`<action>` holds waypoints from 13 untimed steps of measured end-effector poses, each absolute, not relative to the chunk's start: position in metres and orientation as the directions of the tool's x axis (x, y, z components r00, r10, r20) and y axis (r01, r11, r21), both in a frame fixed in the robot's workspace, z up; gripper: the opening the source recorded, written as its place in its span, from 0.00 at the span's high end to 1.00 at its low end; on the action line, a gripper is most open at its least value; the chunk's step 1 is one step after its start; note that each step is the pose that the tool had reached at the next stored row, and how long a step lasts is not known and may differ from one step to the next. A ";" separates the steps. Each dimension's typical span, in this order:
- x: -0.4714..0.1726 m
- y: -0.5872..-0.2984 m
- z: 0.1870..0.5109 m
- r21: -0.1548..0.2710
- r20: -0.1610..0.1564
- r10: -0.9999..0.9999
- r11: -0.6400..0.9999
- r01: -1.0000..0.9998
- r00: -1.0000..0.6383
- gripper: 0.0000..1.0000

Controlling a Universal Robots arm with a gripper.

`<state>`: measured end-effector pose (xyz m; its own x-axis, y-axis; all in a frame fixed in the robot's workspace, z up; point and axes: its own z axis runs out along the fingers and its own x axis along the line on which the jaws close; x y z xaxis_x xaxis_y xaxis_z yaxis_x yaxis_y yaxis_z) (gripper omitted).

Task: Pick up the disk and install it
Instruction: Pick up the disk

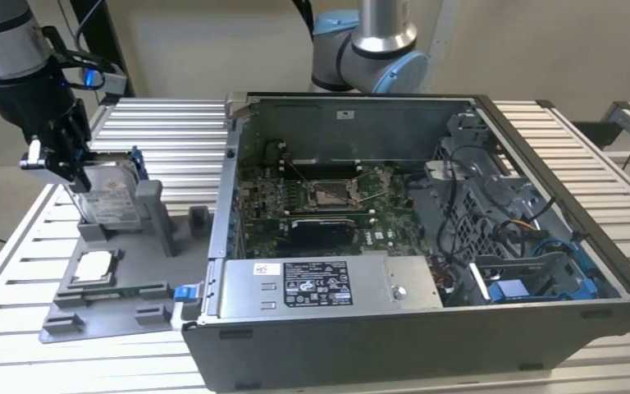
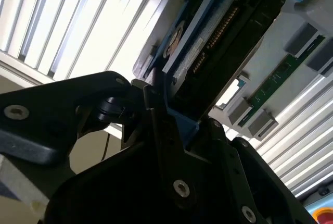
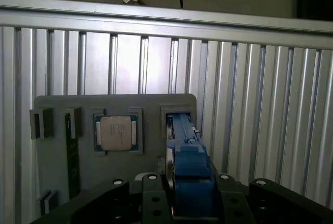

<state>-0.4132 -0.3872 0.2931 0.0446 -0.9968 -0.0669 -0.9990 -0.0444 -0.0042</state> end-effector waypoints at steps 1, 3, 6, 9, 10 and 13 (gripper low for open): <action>-0.413 -0.387 0.296 -0.004 -0.067 -0.997 -0.044 -0.999 0.045 1.00; -0.413 -0.387 0.301 -0.004 -0.067 -0.997 -0.045 -0.999 0.045 1.00; -0.413 -0.387 0.308 -0.004 -0.067 -0.997 -0.044 -0.999 0.045 1.00; -0.413 -0.387 0.314 -0.004 -0.067 -0.997 -0.044 -0.999 0.045 1.00; -0.413 -0.387 0.317 -0.004 -0.067 -0.997 -0.044 -0.999 0.045 1.00; -0.413 -0.387 0.324 -0.004 -0.067 -0.997 -0.045 -0.999 0.045 1.00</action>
